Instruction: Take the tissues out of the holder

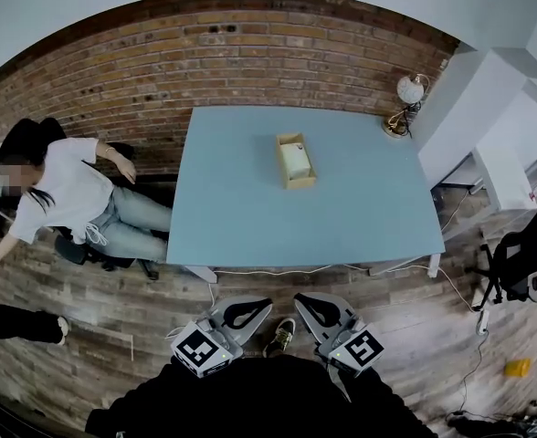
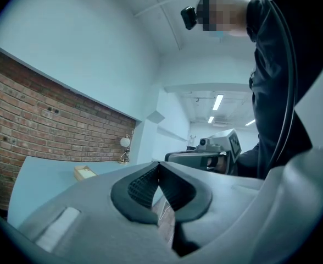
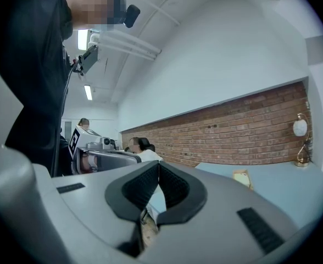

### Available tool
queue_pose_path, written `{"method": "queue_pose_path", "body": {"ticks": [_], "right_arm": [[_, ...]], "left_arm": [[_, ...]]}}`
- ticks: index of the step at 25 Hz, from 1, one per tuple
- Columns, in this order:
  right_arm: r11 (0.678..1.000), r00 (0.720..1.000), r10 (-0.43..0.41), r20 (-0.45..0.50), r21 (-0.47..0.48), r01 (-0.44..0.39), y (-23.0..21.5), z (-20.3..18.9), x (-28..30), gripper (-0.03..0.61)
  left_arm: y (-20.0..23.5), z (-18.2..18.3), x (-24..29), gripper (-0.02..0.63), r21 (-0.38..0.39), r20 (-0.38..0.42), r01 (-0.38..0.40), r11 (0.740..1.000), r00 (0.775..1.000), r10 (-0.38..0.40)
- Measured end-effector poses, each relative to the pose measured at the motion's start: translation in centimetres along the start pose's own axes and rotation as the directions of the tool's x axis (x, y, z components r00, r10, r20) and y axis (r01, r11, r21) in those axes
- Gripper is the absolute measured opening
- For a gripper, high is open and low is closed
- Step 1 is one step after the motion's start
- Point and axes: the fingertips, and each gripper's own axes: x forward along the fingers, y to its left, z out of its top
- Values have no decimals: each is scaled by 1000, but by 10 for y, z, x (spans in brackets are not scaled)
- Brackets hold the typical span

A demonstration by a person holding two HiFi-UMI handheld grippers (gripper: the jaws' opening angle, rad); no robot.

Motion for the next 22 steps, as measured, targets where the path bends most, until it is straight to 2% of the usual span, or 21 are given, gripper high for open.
{"method": "queue_pose_path", "body": {"ticks": [9, 13, 22], "right_arm": [[999, 999, 33, -1, 10, -33, -55, 3, -11, 5], [999, 999, 43, -3, 16, -43, -79, 1, -17, 5], [998, 998, 65, -5, 21, -65, -122, 0, -22, 5]], "left_arm": [[9, 7, 52, -6, -1, 2, -27, 1000, 1000, 27], [14, 0, 74, -6, 2, -26, -40, 999, 999, 40], [25, 7, 116, -6, -12, -16, -71, 997, 997, 71]]}}
